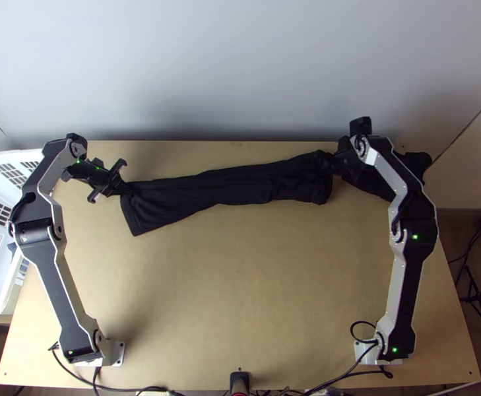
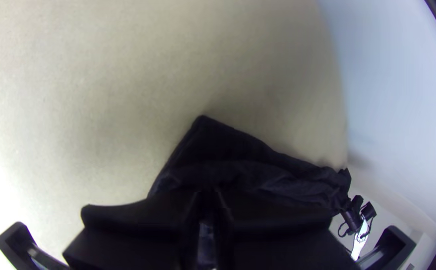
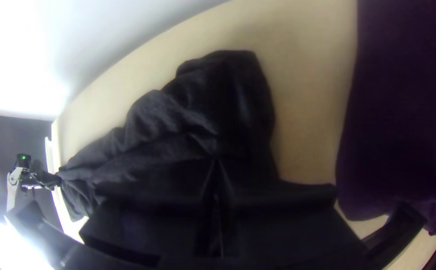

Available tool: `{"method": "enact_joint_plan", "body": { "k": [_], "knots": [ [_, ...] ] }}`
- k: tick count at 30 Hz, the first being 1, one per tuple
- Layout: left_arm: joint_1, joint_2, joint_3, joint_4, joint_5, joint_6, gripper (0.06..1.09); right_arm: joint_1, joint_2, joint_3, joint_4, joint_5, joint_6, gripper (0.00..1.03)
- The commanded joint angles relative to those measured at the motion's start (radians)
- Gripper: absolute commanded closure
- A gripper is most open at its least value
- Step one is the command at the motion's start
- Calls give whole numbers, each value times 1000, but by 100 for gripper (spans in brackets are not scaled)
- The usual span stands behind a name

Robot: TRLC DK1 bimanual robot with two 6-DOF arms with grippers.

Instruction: Fold the t-shirt

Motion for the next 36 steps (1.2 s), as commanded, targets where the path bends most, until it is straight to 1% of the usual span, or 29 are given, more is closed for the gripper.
{"method": "enact_joint_plan", "body": {
  "k": [1,2,3,4,6,11,14,16,17,18,21,26,30,36],
  "knots": [
    [-15,-77,-8,-62,8,50,31,-2,-73,-42,7,-67,-58,72],
    [-15,-116,-17,-61,27,50,17,-5,-123,-74,23,-69,-58,39],
    [-15,-151,-25,-61,45,47,13,-7,-172,-103,40,-76,-58,2],
    [-15,-182,-25,-62,60,44,13,-10,-214,-122,49,-84,-58,4],
    [-15,-232,-28,-69,82,29,13,-15,-294,-156,56,-96,-56,4],
    [-14,-327,-70,-92,94,30,12,-16,-439,-231,69,-96,-47,4],
    [-5,-389,-163,-87,94,49,12,-16,-504,-275,66,-96,-44,4],
    [11,-441,-278,-69,94,73,12,-15,-550,-321,66,-96,-44,4],
    [21,-462,-343,-41,94,78,12,-15,-573,-340,66,-96,-42,4],
    [34,-525,-560,116,96,82,12,-13,-630,-384,66,-98,-22,4],
    [35,-534,-660,220,94,75,12,-2,-659,-395,66,-98,-1,4],
    [41,-493,-711,363,96,56,12,36,-708,-376,66,-107,31,4],
    [44,-418,-700,410,96,58,12,59,-745,-361,61,-110,53,4],
    [71,-410,-666,452,99,75,12,62,-784,-346,52,-122,88,4]
  ]
}}
